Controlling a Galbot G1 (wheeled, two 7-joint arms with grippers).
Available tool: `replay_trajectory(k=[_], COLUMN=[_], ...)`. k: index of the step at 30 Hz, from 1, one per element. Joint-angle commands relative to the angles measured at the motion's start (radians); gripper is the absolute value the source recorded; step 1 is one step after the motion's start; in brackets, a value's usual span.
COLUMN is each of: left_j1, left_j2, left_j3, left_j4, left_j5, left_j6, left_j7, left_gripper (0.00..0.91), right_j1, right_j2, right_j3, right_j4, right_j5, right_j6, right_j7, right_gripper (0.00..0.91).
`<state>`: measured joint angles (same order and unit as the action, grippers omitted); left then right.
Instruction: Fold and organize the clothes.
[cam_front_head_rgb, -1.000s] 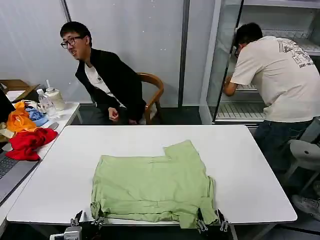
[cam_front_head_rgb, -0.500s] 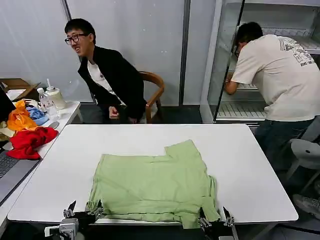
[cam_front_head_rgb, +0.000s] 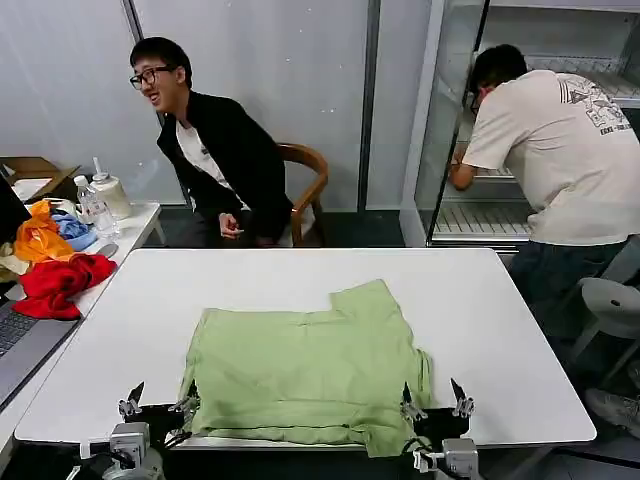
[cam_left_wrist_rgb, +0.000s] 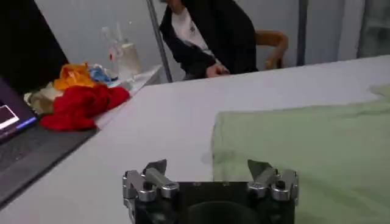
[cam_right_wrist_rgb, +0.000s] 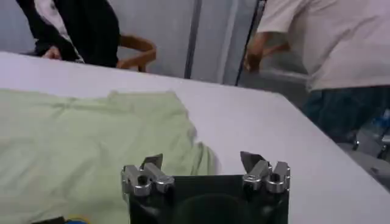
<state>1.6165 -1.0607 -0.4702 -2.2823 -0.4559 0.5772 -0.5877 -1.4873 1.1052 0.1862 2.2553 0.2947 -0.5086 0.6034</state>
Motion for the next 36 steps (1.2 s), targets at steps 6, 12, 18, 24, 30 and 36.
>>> replay_trajectory(k=[6,12,18,24,30,36], left_j1=[-0.169,-0.29,-0.367,-0.425,-0.504,-0.564], left_j2=[0.039,0.007,-0.026,-0.03,-0.026,-0.016], left_j3=[0.008,0.044,0.074,0.09,0.105,0.111], left_j4=[0.073,0.15,0.268,0.342,0.452,0.523], left_j5=[-0.109,-0.127,-0.129,-0.129,-0.152,-0.201], left_j6=[-0.001,-0.001,-0.001,0.0,0.0,0.002], left_j7=[0.065,0.111,0.142,0.163,0.171,0.171], left_gripper=[0.907,0.907,0.907,0.907,0.907,0.907], right_j1=[0.255,0.398,0.492,0.581,0.636,0.685], right_j2=[-0.008,0.007,0.021,0.044,0.059,0.057], right_j3=[0.002,-0.016,-0.039,-0.047,-0.075,-0.096], right_j4=[-0.128,-0.273,-0.387,-0.534,-0.606,-0.632], right_j5=[0.087,0.129,0.137,0.169,0.181,0.234], right_j6=[-0.044,-0.055,-0.053,-0.031,-0.019,-0.022], right_j7=[-0.028,-0.096,-0.172,-0.261,-0.303,-0.353], right_gripper=[0.907,0.907,0.907,0.907,0.907,0.907])
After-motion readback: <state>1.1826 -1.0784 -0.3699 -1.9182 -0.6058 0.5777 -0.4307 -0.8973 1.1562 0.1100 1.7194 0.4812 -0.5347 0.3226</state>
